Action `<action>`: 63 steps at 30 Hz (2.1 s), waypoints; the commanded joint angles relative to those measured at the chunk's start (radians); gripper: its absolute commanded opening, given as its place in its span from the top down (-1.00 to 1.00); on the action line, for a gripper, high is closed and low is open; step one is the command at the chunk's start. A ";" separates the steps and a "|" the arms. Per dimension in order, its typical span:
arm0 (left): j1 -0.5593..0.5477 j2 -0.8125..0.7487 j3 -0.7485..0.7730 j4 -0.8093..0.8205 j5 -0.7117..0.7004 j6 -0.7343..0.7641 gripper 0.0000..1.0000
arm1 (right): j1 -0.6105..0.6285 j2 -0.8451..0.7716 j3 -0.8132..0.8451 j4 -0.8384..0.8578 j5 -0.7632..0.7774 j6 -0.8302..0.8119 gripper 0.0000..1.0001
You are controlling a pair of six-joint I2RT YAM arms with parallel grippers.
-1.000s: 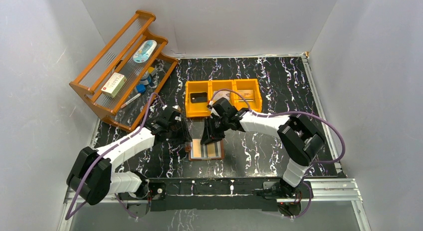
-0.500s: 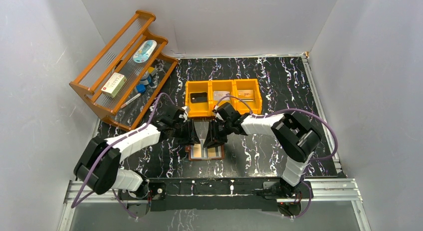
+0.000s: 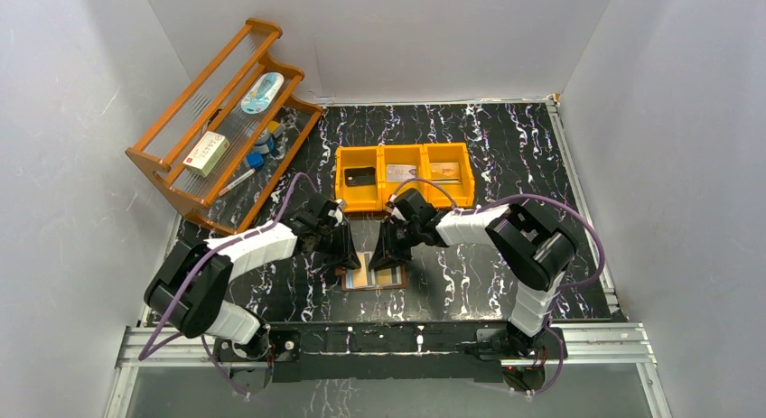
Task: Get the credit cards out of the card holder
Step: Remove the credit card from the card holder.
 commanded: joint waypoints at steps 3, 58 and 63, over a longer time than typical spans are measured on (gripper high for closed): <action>-0.020 0.020 -0.043 -0.037 -0.022 -0.010 0.58 | -0.011 0.006 -0.052 0.106 -0.030 0.064 0.54; -0.080 0.170 -0.016 -0.065 -0.143 0.008 1.00 | -0.145 -0.091 -0.208 0.345 -0.241 0.097 0.90; -0.080 0.167 -0.021 -0.081 -0.170 0.005 1.00 | -0.150 -0.111 -0.206 0.252 -0.246 0.016 0.83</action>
